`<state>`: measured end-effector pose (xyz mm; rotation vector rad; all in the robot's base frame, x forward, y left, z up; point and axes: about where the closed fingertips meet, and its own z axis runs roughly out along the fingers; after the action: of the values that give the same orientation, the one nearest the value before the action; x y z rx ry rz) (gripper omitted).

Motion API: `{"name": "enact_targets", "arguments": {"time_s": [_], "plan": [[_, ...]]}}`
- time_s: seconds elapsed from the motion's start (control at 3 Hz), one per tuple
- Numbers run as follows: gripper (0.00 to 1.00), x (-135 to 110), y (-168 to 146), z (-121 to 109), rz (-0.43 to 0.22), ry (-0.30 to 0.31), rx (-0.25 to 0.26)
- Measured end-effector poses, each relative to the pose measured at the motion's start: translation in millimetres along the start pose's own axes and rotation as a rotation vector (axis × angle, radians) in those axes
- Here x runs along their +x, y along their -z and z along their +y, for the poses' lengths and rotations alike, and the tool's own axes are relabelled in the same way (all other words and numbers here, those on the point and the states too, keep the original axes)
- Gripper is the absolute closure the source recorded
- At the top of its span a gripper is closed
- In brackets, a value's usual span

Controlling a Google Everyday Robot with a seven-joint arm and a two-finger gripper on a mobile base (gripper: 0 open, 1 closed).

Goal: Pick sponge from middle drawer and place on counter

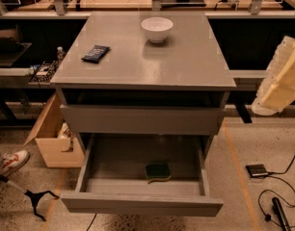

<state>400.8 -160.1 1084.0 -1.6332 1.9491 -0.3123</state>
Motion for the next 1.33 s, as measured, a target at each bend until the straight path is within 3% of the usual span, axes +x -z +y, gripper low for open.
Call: {"name": "enact_targets", "arguments": {"time_s": [0.33, 1.0, 1.33], "plan": [[0.0, 6.2, -49.3, 17.4, -0.063, -0.031, -0.079], [0.0, 38.9, -168.7, 70.5, -0.201, -0.176, -0.276], [0.0, 45.5, -213.6, 95.9, -0.261, -0.253, -0.344]]}}
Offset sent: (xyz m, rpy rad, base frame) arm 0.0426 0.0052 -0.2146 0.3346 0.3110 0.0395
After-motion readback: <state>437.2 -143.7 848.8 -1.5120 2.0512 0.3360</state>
